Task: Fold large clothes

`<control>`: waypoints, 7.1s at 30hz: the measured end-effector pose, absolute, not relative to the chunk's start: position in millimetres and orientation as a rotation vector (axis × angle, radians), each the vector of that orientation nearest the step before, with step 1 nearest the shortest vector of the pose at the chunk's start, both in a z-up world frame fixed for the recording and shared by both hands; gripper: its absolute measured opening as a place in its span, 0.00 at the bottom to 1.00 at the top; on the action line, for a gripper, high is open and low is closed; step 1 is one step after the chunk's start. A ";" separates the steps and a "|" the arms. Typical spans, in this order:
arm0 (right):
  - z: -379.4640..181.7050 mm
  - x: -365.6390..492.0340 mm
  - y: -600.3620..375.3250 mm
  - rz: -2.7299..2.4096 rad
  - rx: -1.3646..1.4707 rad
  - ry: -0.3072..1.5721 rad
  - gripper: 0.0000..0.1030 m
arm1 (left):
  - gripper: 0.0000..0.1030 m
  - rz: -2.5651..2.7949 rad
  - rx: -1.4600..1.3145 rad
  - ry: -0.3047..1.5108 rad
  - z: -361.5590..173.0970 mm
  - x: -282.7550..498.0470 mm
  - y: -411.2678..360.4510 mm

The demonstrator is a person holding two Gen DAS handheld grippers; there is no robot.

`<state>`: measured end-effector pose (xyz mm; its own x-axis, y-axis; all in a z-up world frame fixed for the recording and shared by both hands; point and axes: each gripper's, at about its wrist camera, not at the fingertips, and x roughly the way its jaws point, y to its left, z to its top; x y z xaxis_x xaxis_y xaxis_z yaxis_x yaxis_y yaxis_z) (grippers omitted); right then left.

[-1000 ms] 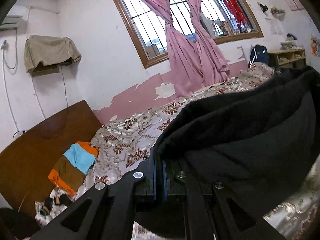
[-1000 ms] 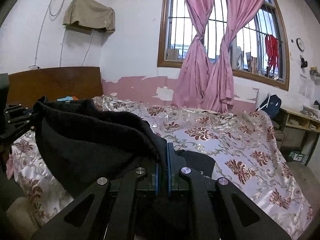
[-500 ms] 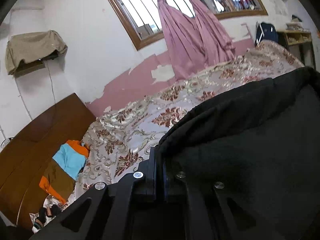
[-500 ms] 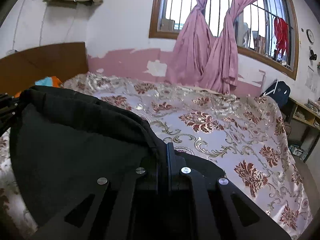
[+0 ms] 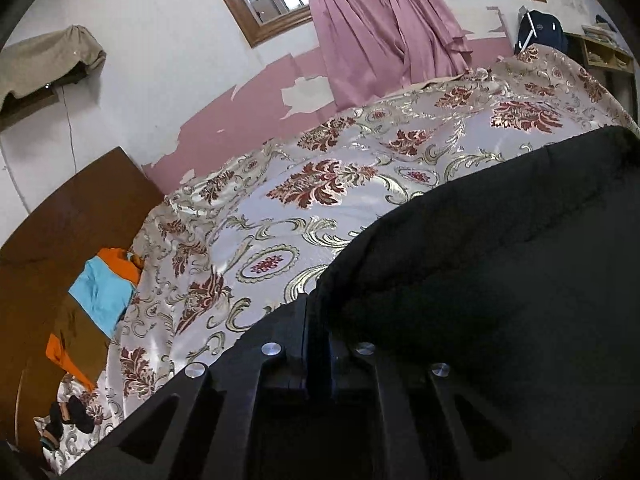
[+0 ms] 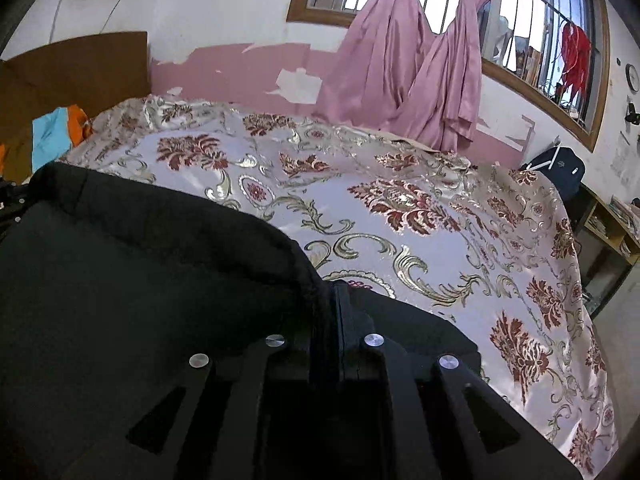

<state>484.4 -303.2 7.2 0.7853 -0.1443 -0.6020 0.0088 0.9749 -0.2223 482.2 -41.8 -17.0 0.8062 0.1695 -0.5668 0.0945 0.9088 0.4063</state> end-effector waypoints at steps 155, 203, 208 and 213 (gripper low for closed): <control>-67.9 436.5 -461.8 0.079 0.413 0.950 0.99 | 1.00 -0.414 -0.271 1.095 -71.1 473.3 90.4; -67.4 385.1 -425.8 0.236 0.676 0.875 0.30 | 0.44 -0.434 -0.285 1.202 -63.8 474.1 54.2; -48.0 375.1 -430.8 0.261 0.695 0.815 0.23 | 0.28 -0.377 -0.260 1.153 -34.3 460.9 40.7; -16.7 362.8 -442.1 0.314 0.715 0.734 0.19 | 0.25 -0.422 -0.281 1.101 7.9 459.9 22.5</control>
<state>362.8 -442.1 -16.7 0.7109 0.4951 -0.4995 -0.0186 0.7232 0.6903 459.9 22.5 7.9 0.3862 -0.4622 -0.7983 0.1894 0.8867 -0.4218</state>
